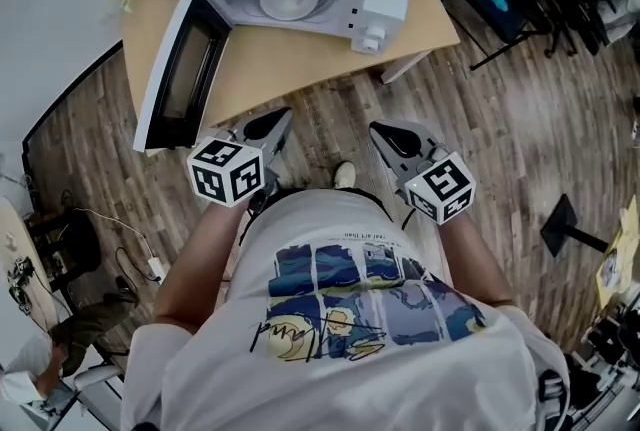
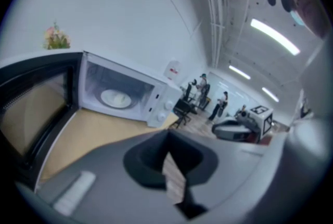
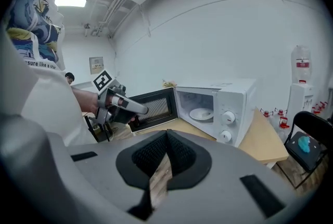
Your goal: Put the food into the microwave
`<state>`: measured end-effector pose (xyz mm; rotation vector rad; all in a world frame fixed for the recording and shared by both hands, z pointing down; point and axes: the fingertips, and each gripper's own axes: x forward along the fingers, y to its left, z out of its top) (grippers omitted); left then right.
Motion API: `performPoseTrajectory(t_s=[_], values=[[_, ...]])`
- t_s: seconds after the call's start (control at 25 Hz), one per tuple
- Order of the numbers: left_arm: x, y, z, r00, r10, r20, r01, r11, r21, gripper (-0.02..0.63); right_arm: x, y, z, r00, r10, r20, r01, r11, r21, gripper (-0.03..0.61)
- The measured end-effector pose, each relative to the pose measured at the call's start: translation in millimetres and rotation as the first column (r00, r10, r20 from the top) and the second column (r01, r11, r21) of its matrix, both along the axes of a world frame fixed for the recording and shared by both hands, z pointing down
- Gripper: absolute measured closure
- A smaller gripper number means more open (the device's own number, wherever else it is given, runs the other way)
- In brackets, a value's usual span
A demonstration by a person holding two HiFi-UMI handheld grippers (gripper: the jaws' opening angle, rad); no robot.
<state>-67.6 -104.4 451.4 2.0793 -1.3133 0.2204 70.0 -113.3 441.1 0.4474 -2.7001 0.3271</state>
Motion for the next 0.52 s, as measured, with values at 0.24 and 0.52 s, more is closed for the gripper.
performPoseTrajectory(t_s=[0.24,0.52], values=[[-51,27,-26,0.998,-0.006,-0.069,0.009,0.999,0.038,0.606,-59,9,-11,1.000,-0.001,-0.016,0.001,1.000,0.028,0.572],[-112,65,-38,0.997,0.001,-0.079,0.005,0.997,0.081,0.606,-129,34,-8,0.998,-0.001,-0.061,0.004,0.999,0.051,0.572]])
